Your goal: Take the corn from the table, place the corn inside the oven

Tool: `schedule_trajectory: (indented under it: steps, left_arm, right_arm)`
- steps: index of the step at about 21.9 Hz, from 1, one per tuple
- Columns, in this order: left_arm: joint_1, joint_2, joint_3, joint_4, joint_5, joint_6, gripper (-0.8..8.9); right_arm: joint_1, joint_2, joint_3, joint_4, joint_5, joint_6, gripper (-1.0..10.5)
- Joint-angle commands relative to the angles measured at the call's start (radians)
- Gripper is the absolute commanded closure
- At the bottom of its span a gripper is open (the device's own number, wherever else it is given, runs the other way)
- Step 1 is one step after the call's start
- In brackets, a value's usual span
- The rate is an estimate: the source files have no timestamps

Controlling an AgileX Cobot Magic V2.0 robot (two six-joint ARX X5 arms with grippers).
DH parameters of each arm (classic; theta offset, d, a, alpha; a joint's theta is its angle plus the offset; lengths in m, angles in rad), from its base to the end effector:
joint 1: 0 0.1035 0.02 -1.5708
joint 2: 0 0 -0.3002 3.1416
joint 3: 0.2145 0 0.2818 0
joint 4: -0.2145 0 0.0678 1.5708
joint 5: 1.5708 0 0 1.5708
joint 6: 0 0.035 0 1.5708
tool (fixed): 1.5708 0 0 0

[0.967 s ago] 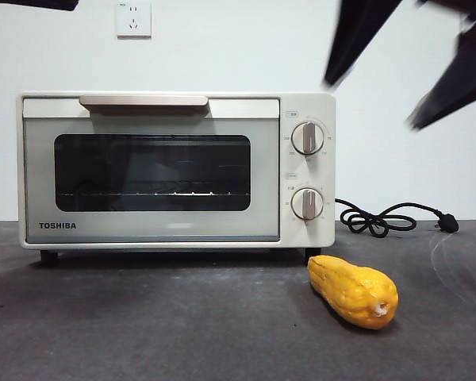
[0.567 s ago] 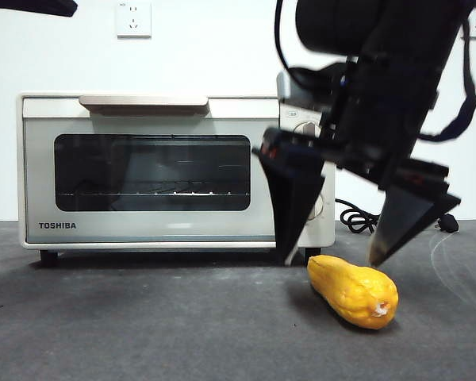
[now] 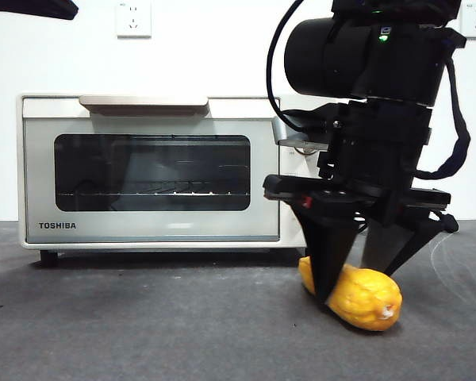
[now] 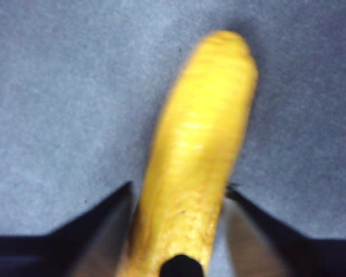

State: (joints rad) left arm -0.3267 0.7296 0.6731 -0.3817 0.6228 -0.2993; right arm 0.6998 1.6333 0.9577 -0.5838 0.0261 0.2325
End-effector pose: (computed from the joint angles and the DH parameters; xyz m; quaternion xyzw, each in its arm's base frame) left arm 0.1465 -0.0712 0.3071 -0.1611 0.2791 -0.4092 0.8537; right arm 0.2474 0.2071 0.1799 -0.1192 0.5778 0.2015 0.7819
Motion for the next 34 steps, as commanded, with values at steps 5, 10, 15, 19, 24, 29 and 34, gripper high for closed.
schedule_trajectory:
  steps: [5,10,15,19,24,29,34]
  left_arm:
    - [-0.002,0.022,0.003,0.064,-0.021,0.011,8.19]
    - [-0.002,0.066,0.005,0.241,-0.074,-0.023,8.19]
    - [-0.002,0.152,0.115,0.289,-0.24,0.008,8.19]
    - [-0.003,0.307,0.319,0.153,-0.28,0.101,8.19]
    - [-0.002,0.513,0.539,-0.137,-0.284,0.22,8.19]
    - [-0.006,0.62,0.623,-0.258,-0.286,0.253,8.19]
    - [-0.03,0.663,0.626,-0.279,-0.367,0.262,8.19]
  right_arm:
    - [0.047,-0.097,0.018,-0.071,-0.012,0.01,9.6]
    - [0.131,-0.298,0.021,-0.098,-0.045,0.037,9.6]
    - [0.192,-0.528,0.021,-0.116,-0.044,0.079,9.6]
    - [0.198,-0.676,0.022,-0.145,-0.044,0.091,9.6]
    - [0.198,-0.767,0.022,-0.191,-0.044,0.106,9.6]
    - [0.198,-0.787,0.034,-0.219,-0.044,0.108,9.6]
    - [0.198,-0.787,0.063,-0.257,-0.021,0.105,9.6]
